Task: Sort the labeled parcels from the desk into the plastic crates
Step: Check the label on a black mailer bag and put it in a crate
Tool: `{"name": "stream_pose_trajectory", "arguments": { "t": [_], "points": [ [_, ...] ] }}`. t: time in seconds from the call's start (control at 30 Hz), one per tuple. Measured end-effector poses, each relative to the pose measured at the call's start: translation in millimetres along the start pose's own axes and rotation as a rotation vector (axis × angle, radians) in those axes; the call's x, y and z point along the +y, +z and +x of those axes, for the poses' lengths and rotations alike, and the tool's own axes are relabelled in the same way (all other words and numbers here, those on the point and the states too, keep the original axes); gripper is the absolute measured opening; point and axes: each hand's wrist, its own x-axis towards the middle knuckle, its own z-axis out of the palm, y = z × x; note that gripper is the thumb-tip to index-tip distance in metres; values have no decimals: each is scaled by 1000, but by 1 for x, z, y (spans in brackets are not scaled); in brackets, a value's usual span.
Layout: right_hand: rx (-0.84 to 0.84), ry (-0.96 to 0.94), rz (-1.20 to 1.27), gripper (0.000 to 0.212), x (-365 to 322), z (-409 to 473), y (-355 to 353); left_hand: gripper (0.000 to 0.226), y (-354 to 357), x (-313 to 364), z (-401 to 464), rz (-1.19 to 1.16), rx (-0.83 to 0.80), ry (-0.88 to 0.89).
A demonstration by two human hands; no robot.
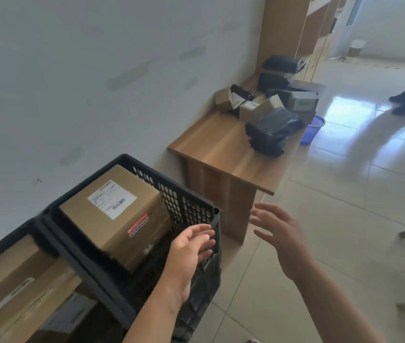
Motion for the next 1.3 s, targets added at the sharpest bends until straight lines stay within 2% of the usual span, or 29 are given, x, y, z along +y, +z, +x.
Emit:
{"name": "stream_pose_trajectory", "arguments": {
  "t": [0.23,0.47,0.67,0.73,0.93,1.07,1.17,1.3],
  "points": [
    [80,17,86,14,-14,66,-101,21,110,2,43,35,-24,24],
    [134,51,153,16,-29,126,-158,20,177,36,95,125,-29,80],
    [178,73,144,17,-47,198,-198,19,233,79,181,317,-53,187],
    [201,73,139,17,-62,228,-210,20,253,101,220,456,-73,246],
    [186,63,63,15,-117,314,-227,62,311,166,349,1013,-188,352],
    [161,66,50,15,-139,358,-235,94,343,193,412,1350,-216,287],
    [155,91,39,15,-149,385,-246,110,355,200,443,1484,-232,165],
    [121,109,34,15,-160,429,-259,114,362,199,468,1571,-210,85]
  ]
}}
